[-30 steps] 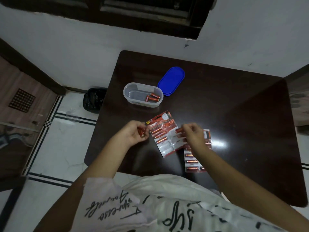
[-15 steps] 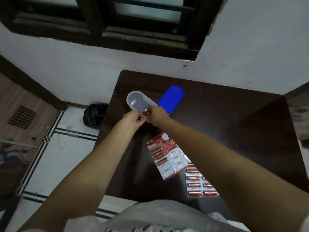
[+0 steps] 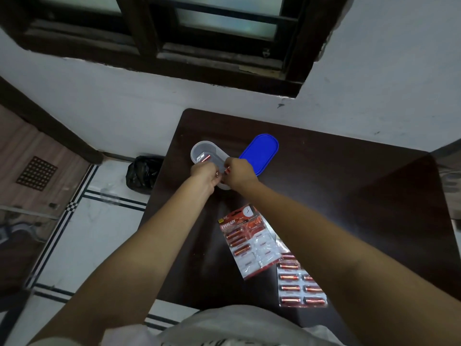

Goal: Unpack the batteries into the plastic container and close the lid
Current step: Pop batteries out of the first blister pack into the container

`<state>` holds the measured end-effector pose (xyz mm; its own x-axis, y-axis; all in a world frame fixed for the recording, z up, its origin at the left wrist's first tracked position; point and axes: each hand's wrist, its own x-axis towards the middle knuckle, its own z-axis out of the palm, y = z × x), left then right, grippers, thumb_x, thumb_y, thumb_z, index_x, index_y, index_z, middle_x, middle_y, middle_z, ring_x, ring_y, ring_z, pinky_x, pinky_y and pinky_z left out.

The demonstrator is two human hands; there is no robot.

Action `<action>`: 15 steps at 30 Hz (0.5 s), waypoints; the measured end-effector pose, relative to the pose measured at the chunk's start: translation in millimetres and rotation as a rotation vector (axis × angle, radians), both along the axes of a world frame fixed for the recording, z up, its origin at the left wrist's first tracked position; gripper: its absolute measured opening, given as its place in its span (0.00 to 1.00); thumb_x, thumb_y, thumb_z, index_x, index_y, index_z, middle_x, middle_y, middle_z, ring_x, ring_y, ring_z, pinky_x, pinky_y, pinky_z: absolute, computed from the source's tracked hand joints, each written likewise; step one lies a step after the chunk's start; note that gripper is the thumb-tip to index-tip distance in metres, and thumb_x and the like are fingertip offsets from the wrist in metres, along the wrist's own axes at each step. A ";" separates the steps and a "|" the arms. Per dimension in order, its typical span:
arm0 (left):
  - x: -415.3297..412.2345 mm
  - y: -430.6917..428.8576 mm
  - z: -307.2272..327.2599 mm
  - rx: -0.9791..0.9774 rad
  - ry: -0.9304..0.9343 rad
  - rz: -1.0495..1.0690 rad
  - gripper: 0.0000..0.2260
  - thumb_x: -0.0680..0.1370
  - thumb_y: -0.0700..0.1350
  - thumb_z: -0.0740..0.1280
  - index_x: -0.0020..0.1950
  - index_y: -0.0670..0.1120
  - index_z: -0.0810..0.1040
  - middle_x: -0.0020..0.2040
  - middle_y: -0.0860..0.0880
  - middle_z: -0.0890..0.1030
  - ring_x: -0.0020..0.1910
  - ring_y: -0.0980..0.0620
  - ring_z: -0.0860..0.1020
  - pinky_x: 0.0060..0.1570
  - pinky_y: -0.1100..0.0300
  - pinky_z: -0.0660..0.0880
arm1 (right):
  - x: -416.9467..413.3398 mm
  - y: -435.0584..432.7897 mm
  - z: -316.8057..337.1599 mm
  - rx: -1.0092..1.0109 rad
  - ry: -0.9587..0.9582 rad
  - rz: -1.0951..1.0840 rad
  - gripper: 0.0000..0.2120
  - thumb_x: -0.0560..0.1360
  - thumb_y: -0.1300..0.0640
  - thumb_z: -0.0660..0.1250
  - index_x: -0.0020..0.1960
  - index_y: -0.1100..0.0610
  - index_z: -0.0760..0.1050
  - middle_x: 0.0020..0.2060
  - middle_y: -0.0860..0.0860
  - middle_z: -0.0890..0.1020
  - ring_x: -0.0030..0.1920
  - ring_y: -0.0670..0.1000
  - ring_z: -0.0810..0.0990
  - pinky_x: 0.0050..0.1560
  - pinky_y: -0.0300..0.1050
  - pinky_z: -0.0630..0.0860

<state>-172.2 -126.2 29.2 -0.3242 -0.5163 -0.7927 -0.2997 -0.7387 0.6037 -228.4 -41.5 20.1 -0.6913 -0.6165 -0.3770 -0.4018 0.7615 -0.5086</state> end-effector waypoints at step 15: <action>115.6 90.3 6.3 -0.145 -0.291 -0.473 0.08 0.76 0.42 0.69 0.43 0.49 0.70 0.41 0.49 0.75 0.37 0.53 0.72 0.37 0.59 0.68 | 48.2 179.5 -20.4 -0.129 -0.273 -0.486 0.07 0.75 0.57 0.72 0.53 0.55 0.79 0.45 0.51 0.82 0.45 0.51 0.81 0.40 0.39 0.76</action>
